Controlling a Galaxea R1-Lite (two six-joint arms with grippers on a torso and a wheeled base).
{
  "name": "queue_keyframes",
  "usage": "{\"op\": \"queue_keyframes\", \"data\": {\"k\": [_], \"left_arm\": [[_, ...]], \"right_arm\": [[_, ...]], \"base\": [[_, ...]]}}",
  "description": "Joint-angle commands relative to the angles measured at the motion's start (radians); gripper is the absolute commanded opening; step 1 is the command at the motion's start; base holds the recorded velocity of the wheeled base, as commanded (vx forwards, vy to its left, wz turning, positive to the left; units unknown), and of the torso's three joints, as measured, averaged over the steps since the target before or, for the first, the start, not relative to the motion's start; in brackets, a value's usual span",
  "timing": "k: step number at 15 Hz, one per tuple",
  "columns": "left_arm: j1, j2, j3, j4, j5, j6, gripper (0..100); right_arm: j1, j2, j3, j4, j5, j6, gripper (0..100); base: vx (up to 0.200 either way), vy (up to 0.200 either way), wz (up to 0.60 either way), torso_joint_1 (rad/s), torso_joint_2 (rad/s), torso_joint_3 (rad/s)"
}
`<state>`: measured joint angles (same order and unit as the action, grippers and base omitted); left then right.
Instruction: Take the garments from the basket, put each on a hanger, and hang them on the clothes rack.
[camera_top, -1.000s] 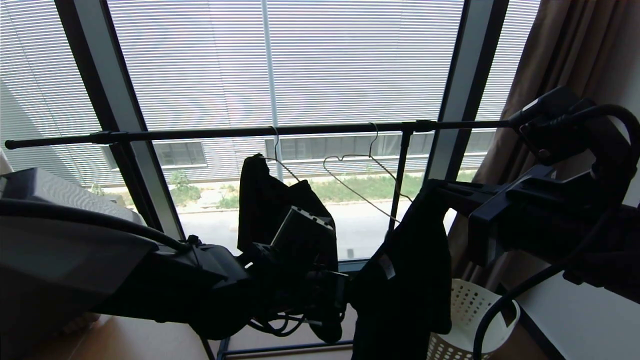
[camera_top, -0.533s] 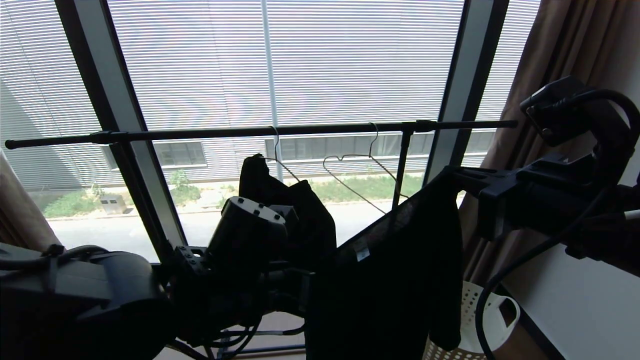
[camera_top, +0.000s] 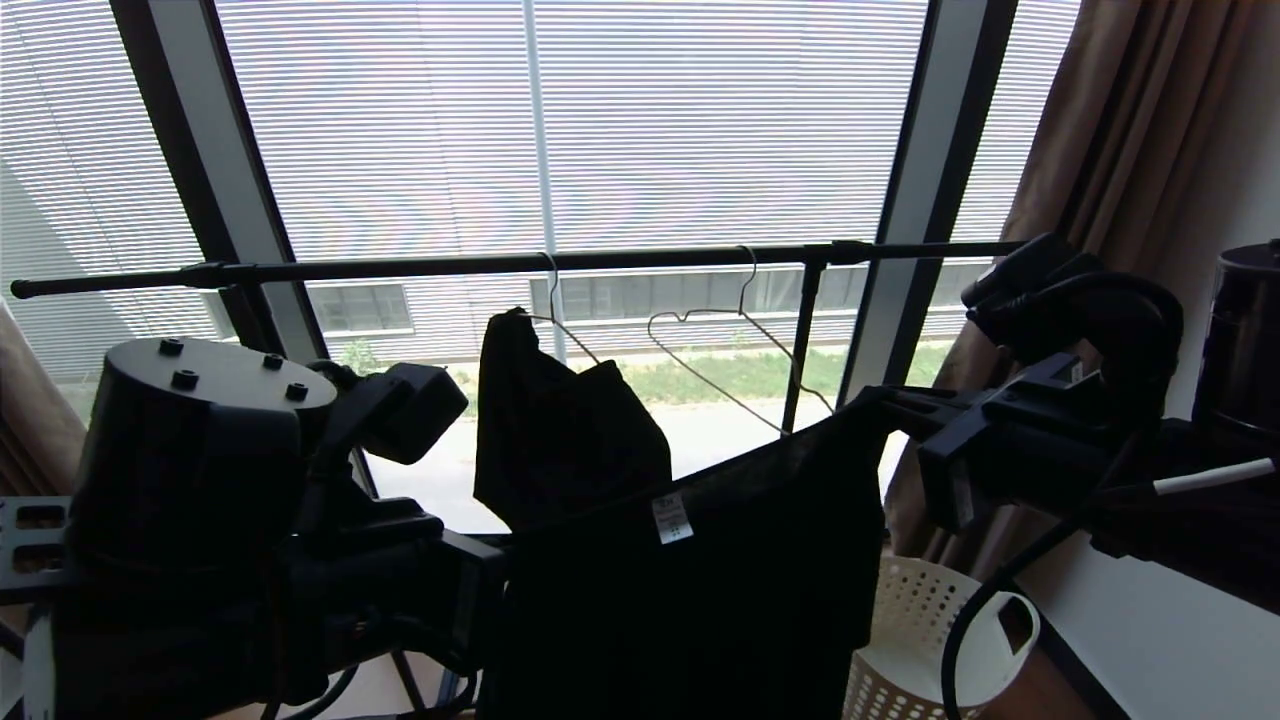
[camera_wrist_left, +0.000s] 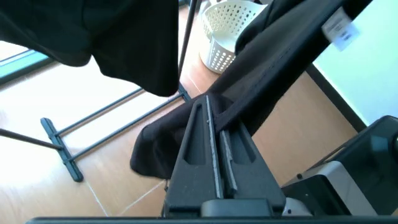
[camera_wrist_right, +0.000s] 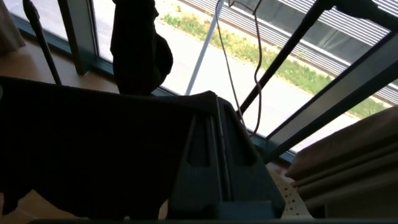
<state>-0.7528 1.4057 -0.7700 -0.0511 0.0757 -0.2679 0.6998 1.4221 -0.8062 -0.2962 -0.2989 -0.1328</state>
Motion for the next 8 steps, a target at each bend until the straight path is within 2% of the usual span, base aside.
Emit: {"op": "queue_keyframes", "data": {"k": [1,3,4,6,8], "left_arm": [[0.001,-0.024,-0.002,-0.003,-0.001,0.001,0],[0.015,-0.016,-0.031,-0.001,-0.005,0.036,0],[0.061,0.006,-0.075,-0.001,-0.037,0.090,0],[0.101,0.071,-0.192,0.020,-0.088,0.119,0],[0.119,0.131,-0.341,0.105,-0.103,0.125,0]], "right_arm": [[0.007,0.004,0.010,0.000,0.001,-0.001,0],[0.050,-0.015,0.039,0.006,-0.011,-0.007,0],[0.095,-0.069,0.053,0.074,-0.020,-0.030,0],[0.156,-0.158,0.025,0.295,-0.011,-0.154,0],[0.216,-0.167,0.016,0.350,-0.006,-0.156,0]], "base": [[0.000,0.000,0.00,0.000,0.00,0.000],[0.000,0.000,0.00,0.000,0.00,0.000],[0.000,0.000,0.00,0.000,0.00,0.000],[0.000,0.000,0.00,0.000,0.00,0.000],[0.000,0.000,0.00,0.000,0.00,0.000]]}}
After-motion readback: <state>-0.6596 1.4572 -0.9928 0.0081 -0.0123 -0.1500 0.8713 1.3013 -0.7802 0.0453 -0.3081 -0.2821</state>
